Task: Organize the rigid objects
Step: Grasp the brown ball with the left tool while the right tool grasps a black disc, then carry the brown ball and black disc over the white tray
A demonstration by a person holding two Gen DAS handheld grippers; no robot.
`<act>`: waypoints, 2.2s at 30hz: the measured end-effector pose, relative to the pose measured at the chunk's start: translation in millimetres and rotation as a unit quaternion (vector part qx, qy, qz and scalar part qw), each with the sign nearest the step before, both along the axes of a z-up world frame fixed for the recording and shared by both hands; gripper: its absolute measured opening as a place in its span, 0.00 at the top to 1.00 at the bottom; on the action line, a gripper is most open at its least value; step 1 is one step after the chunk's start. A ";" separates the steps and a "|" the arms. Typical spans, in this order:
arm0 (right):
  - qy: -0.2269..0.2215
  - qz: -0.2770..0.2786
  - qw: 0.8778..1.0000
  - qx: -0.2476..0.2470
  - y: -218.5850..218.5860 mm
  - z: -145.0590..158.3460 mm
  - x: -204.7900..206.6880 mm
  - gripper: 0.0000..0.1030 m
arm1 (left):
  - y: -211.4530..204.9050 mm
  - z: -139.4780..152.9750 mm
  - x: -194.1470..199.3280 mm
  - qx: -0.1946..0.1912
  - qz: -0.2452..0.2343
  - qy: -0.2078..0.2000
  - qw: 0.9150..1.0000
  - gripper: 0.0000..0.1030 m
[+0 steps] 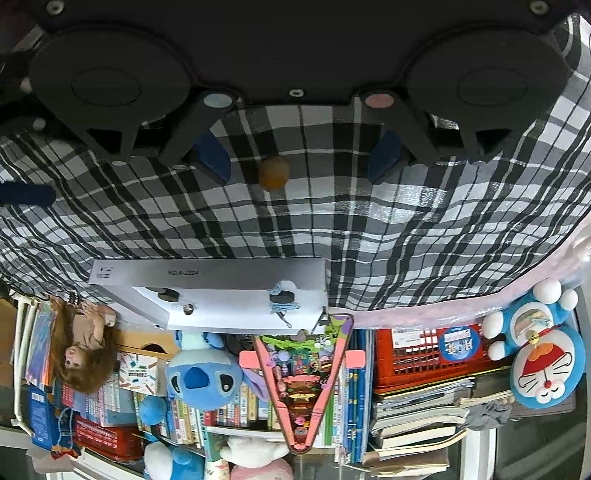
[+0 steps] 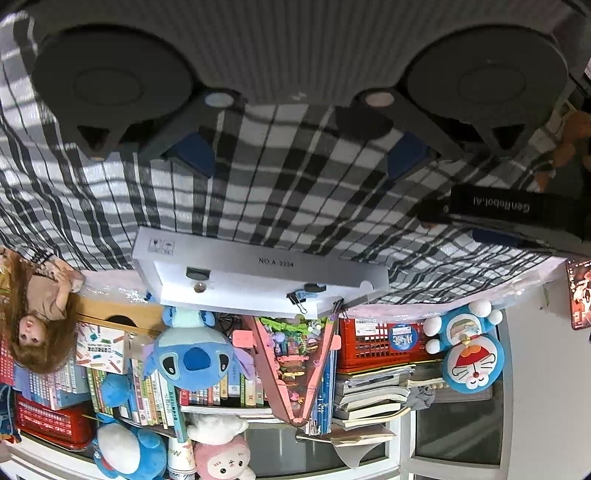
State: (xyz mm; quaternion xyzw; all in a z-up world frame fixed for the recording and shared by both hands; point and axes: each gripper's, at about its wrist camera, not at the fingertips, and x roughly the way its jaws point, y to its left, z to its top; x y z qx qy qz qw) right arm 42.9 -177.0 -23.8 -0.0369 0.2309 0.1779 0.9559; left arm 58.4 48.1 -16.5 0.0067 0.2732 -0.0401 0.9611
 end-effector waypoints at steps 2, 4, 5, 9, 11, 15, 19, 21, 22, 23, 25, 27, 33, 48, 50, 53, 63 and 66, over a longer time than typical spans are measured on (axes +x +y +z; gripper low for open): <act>0.002 -0.001 1.000 0.001 -0.4 -4.7 -4.9 0.00 | -1.3 0.2 1.0 -0.005 -0.007 0.003 1.000 0.27; -0.001 -0.001 1.000 -0.002 0.3 -7.8 -9.7 0.00 | -2.4 0.7 2.5 -0.010 -0.012 0.007 1.000 0.34; -0.003 0.000 1.000 -0.004 0.7 -9.2 -12.0 0.00 | -2.9 0.7 3.3 -0.012 -0.016 0.010 1.000 0.40; -0.004 0.012 1.000 -0.009 3.1 -11.6 -19.2 0.12 | -6.7 0.0 6.5 -0.012 -0.023 0.017 1.000 0.51; -0.009 0.017 1.000 -0.012 4.3 -11.0 -22.2 0.15 | -9.0 -0.7 6.4 -0.008 -0.027 0.017 0.999 0.59; -0.017 0.028 0.999 -0.022 6.7 -9.1 -27.7 0.29 | -12.5 -1.2 5.4 -0.006 -0.031 0.017 0.999 0.74; -0.017 0.045 0.999 -0.025 8.5 -8.0 -33.2 0.49 | -14.9 -1.0 3.8 -0.003 -0.032 0.015 0.999 0.83; -0.017 0.053 0.998 -0.024 9.1 -7.9 -36.1 0.63 | -16.9 -0.8 1.6 -0.001 -0.028 0.012 1.000 0.83; -0.017 0.055 0.998 -0.024 9.4 -7.7 -37.3 0.64 | -17.9 -0.9 -0.6 -0.001 -0.026 0.011 1.000 0.83; -0.018 0.056 0.998 -0.022 9.9 -7.3 -38.6 0.64 | -19.0 -1.0 -2.1 -0.001 -0.026 0.009 1.000 0.83; -0.020 0.055 0.998 -0.015 9.1 -5.9 -39.4 0.64 | -23.1 -1.2 -6.0 0.004 -0.029 0.006 1.000 0.83; -0.019 0.052 0.998 -0.010 8.2 -4.1 -38.2 0.64 | -26.8 -0.8 -9.1 0.007 -0.032 0.004 0.999 0.83; -0.018 0.033 0.999 0.001 4.8 1.2 -30.7 0.64 | -33.4 3.3 -13.1 -0.001 -0.034 0.008 0.999 0.83; -0.012 -0.024 0.999 0.016 -7.9 17.4 -2.8 0.64 | -47.3 28.2 0.8 -0.013 -0.042 0.002 0.999 0.83; -0.015 -0.032 0.999 0.018 -12.0 21.7 1.8 0.64 | -49.9 32.5 6.6 -0.009 -0.041 0.001 0.999 0.83; -0.014 -0.040 0.999 0.024 -18.0 28.2 9.1 0.64 | -53.2 38.7 17.2 -0.010 -0.042 0.004 0.999 0.83; -0.001 -0.058 0.997 0.048 -31.0 47.8 44.8 0.64 | -66.0 56.8 56.4 -0.006 -0.050 0.007 0.999 0.83; 0.006 -0.060 0.996 0.058 -33.5 52.4 57.2 0.64 | -67.7 60.9 69.1 -0.009 -0.049 0.010 0.999 0.83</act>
